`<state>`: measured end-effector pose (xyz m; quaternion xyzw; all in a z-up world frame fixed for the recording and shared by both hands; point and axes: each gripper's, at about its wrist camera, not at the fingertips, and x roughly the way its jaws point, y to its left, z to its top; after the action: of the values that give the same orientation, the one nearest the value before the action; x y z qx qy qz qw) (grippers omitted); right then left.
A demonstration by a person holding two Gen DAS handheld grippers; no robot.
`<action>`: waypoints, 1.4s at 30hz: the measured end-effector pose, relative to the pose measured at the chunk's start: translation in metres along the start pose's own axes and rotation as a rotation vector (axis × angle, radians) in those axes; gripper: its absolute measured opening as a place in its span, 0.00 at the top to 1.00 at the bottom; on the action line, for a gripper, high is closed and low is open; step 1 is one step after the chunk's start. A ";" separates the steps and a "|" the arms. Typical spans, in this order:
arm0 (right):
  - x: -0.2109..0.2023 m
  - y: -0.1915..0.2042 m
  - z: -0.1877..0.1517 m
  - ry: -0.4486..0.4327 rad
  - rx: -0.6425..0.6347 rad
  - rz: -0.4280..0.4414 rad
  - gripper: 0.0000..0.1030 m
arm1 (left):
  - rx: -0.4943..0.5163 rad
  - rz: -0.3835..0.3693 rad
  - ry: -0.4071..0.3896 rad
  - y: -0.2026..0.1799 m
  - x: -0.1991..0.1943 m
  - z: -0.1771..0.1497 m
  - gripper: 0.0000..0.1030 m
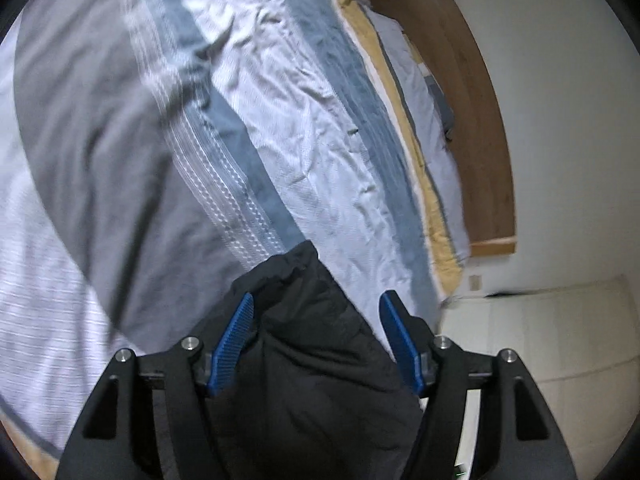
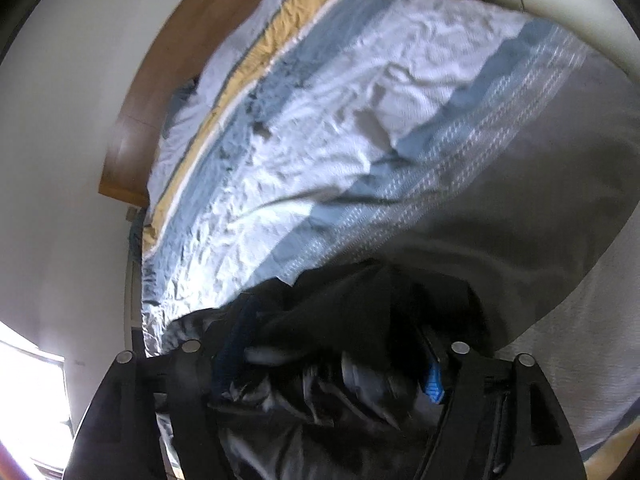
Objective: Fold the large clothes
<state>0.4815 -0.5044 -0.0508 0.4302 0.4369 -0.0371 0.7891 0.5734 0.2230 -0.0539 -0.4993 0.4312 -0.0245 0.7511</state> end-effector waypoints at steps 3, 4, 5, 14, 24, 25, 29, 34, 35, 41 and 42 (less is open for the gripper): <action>-0.028 0.005 0.006 -0.049 0.009 0.030 0.26 | 0.081 0.033 0.002 -0.015 -0.017 -0.010 0.38; -0.037 0.008 0.006 -0.062 -0.001 0.032 0.26 | 0.115 0.047 0.004 -0.022 -0.024 -0.015 0.38; -0.045 0.012 0.007 -0.073 -0.013 0.036 0.25 | 0.141 0.058 0.004 -0.026 -0.029 -0.019 0.38; -0.094 0.062 -0.038 -0.120 -0.228 0.019 0.25 | 0.445 0.218 -0.050 -0.069 -0.073 -0.085 0.38; -0.082 0.090 -0.123 -0.103 -0.439 -0.065 0.21 | 0.587 0.311 -0.053 -0.056 -0.076 -0.153 0.38; -0.079 0.093 -0.131 -0.099 -0.461 -0.071 0.21 | 0.608 0.318 -0.046 -0.055 -0.073 -0.160 0.38; -0.063 0.107 -0.155 -0.078 -0.535 -0.078 0.21 | 0.684 0.320 -0.016 -0.057 -0.057 -0.186 0.38; -0.043 0.123 -0.174 -0.064 -0.621 -0.089 0.21 | 0.755 0.297 0.012 -0.066 -0.032 -0.216 0.38; -0.038 0.126 -0.176 -0.060 -0.632 -0.090 0.21 | 0.767 0.296 0.018 -0.068 -0.026 -0.221 0.38; -0.015 0.133 -0.187 -0.047 -0.686 -0.096 0.21 | 0.822 0.278 0.030 -0.083 -0.001 -0.239 0.38; -0.011 0.134 -0.189 -0.042 -0.698 -0.099 0.20 | 0.837 0.277 0.033 -0.085 0.005 -0.242 0.38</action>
<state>0.4093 -0.2894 -0.0032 0.1118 0.4273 0.0677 0.8946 0.4467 0.0018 -0.0228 -0.0890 0.4589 -0.1041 0.8779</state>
